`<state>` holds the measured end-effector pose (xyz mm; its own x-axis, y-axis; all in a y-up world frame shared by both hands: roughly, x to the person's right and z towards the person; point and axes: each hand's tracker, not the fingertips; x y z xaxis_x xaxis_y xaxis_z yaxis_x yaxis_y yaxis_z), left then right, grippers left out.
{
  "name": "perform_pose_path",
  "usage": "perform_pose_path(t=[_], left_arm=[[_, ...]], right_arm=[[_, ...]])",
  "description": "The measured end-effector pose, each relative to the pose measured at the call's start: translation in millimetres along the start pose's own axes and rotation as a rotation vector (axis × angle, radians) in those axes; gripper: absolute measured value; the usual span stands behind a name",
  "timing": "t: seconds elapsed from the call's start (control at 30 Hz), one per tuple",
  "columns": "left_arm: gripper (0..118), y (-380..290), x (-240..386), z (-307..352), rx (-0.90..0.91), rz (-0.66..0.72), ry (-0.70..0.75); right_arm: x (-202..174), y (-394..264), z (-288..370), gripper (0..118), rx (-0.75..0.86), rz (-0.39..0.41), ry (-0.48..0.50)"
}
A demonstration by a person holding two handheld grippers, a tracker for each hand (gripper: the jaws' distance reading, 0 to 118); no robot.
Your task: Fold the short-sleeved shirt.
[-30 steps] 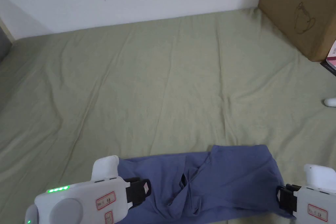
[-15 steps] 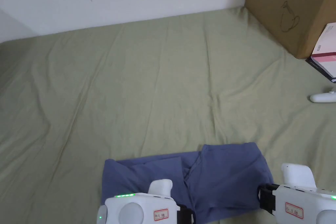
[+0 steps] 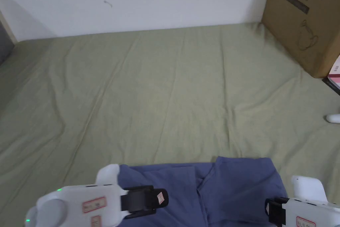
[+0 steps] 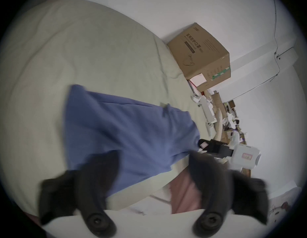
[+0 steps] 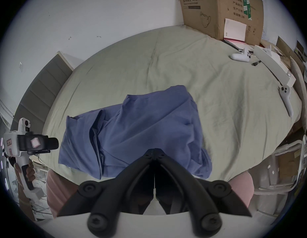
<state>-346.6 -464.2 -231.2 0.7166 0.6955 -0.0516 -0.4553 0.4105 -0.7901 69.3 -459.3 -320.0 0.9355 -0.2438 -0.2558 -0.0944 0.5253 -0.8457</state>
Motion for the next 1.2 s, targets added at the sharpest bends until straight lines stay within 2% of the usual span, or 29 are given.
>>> perform_pose_path(t=[0.13,0.27,0.4,0.5,0.53,0.57,0.6,0.63,0.7,0.8,0.87,1.0,1.2], left_arm=[[110,-2,-42,31,0.028,-0.002,0.094],[110,-6,-82,26,0.012,0.126,0.122],[112,-13,-109,-2,0.007,0.252,0.001],[108,-11,-109,-5,0.076,0.282,-0.092],[94,-11,-112,-8,0.059,0.297,-0.118],[53,-10,-114,-11,0.039,0.313,-0.155],[20,-10,-114,-15,0.036,0.331,-0.175],[16,-10,-114,-24,0.025,0.327,-0.147],[15,-11,-123,-40,-0.07,0.289,-0.043],[15,-3,-123,-18,-0.019,0.38,-0.139],[14,6,-118,6,0.011,0.296,-0.128],[14,12,-112,61,0.029,0.213,-0.035],[14,5,-149,132,0.075,0.257,0.164]], right_arm=[[-15,1,-4,0,-0.016,0.041,0.01],[-29,2,-12,0,-0.048,0.069,0.013],[-44,4,-14,0,-0.066,0.11,0.015],[-51,6,-16,0,-0.071,0.126,0.016],[-53,6,-18,0,-0.074,0.125,0.014],[-55,7,-20,0,-0.08,0.124,0.015],[-57,7,-21,0,-0.086,0.127,0.017],[-60,7,-22,0,-0.09,0.131,0.017],[-66,6,-24,0,-0.099,0.15,0.019],[-72,6,-23,0,-0.104,0.178,0.013],[-73,8,-27,0,-0.115,0.178,0.015],[-78,10,-34,0,-0.123,0.182,0.022],[-79,14,-38,0,-0.111,0.167,0.059]])
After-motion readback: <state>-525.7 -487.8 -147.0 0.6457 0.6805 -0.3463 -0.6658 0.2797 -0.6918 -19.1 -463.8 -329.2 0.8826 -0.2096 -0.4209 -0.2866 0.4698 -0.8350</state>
